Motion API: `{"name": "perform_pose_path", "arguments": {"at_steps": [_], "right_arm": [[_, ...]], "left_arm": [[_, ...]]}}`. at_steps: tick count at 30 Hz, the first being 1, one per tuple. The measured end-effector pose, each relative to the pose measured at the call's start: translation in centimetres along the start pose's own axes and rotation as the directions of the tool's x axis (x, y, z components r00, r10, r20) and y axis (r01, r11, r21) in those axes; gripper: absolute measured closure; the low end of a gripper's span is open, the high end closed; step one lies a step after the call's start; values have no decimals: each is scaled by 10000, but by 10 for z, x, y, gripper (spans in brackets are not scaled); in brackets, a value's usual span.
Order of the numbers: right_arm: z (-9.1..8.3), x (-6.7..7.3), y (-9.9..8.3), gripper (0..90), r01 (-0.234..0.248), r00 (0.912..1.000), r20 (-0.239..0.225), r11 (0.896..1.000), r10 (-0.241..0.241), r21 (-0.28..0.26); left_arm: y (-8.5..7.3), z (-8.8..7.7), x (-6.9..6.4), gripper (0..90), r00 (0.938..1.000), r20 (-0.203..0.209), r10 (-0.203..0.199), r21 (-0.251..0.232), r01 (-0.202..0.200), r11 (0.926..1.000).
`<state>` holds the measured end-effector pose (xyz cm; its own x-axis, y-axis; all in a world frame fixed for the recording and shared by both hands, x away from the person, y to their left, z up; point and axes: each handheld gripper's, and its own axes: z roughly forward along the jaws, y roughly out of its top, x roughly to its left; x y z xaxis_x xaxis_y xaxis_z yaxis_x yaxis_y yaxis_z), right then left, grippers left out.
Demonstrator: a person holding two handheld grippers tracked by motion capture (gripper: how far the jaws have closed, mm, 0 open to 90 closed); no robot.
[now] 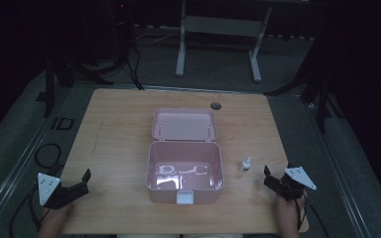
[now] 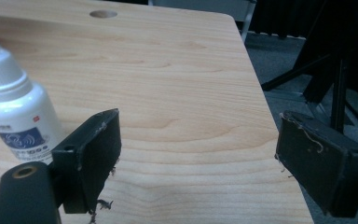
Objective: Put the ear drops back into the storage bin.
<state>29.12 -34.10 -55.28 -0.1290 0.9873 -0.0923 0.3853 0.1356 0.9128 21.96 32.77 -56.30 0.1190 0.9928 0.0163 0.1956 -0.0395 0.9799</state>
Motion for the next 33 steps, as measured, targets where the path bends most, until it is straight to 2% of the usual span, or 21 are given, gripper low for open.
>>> {"name": "perform_pose_path", "arguments": {"at_steps": [3, 4, 5, 6, 7, 8, 10, 11, 12, 16, 18, 20, 21, 22, 23, 24, 25, 26, 29, 31, 33], "right_arm": [[1, 2, 1, 133, 110, 9998, -137, 9999, -109, 84], [3, 2, 1, 133, 13, 9984, -561, 9997, 0, 235], [3, 2, 1, 133, 13, 9984, -561, 9997, 0, 235], [5, 4, 3, 133, 138, 9967, -803, 9980, -88, 615], [5, 4, 3, 133, 138, 9967, -803, 9980, -88, 615], [6, 6, 7, 132, 433, 9966, -736, 9945, -363, 958], [7, 6, 10, 132, 270, 9981, -585, 9895, -188, 1417], [7, 6, 10, 132, 270, 9981, -585, 9895, -188, 1417], [10, 3, 11, 131, 92, 9987, -506, 9819, 4, 1893], [12, -4, 12, 131, -283, 9960, -752, 9699, 478, 2420], [12, -5, 14, 120, -46, 9956, -885, 9613, 301, 2754], [12, -6, 18, 109, 198, 9918, -1255, 9391, 249, 3430], [12, -6, 18, 109, 198, 9918, -1255, 9391, 249, 3430], [13, -5, 21, 108, 700, 9877, -1562, 9160, -81, 3949], [13, -4, 23, 108, 994, 9845, -1734, 9008, -272, 4227], [13, -4, 23, 108, 994, 9845, -1734, 9008, -272, 4227], [13, -2, 26, 108, 1431, 9786, -1986, 8690, -528, 4736], [12, -1, 27, 108, 1630, 9763, -2051, 8576, -689, 4879], [10, 0, 32, 108, 1998, 9679, -2394, 8108, -761, 5501], [10, 2, 33, 108, 2257, 9606, -2672, 7744, -761, 5910], [10, 5, 34, 108, 2548, 9539, -2860, 7501, -913, 6103]], "left_arm": [[0, 0, 0, 4, 10000, 11, 4, -9, -4, 10000], [0, 0, 0, 4, 10000, 14, 4, -9, -4, 10000], [0, 0, 0, 4, 10000, 11, 1, -7, -1, 10000], [0, 0, 0, 4, 10000, 21, -1, -6, 1, 10000], [0, 0, 0, 4, 10000, 21, -1, -6, 1, 10000], [0, 0, 0, 4, 10000, 16, -12, -5, 12, 10000], [0, 0, 0, 4, 10000, 29, -31, 1, 31, 10000], [0, 0, 0, 4, 10000, 29, -31, 1, 31, 10000], [0, 0, 0, 4, 10000, 34, -48, -2, 48, 10000], [0, 0, 0, 4, 10000, 32, -47, 1, 47, 10000], [0, 0, 0, 4, 10000, 39, -51, 6, 51, 10000], [0, 0, 1, 4, 10000, 44, -79, 14, 79, 10000], [0, 0, 1, 4, 10000, 44, -79, 14, 79, 10000], [0, 0, 1, 4, 10000, 45, -68, 13, 68, 10000], [0, 0, 1, 4, 10000, 47, -65, 11, 65, 10000], [0, 0, 1, 4, 10000, 47, -65, 11, 65, 10000], [0, 0, 1, 4, 10000, 55, -70, 10, 70, 10000], [0, 0, 1, 4, 10000, 55, -74, 15, 74, 10000], [0, 0, 1, 4, 9999, 62, -89, 30, 89, 10000], [0, 0, 1, 4, 9999, 57, -83, 26, 83, 10000], [0, 0, 1, 4, 10000, 54, -79, 20, 79, 10000]]}}
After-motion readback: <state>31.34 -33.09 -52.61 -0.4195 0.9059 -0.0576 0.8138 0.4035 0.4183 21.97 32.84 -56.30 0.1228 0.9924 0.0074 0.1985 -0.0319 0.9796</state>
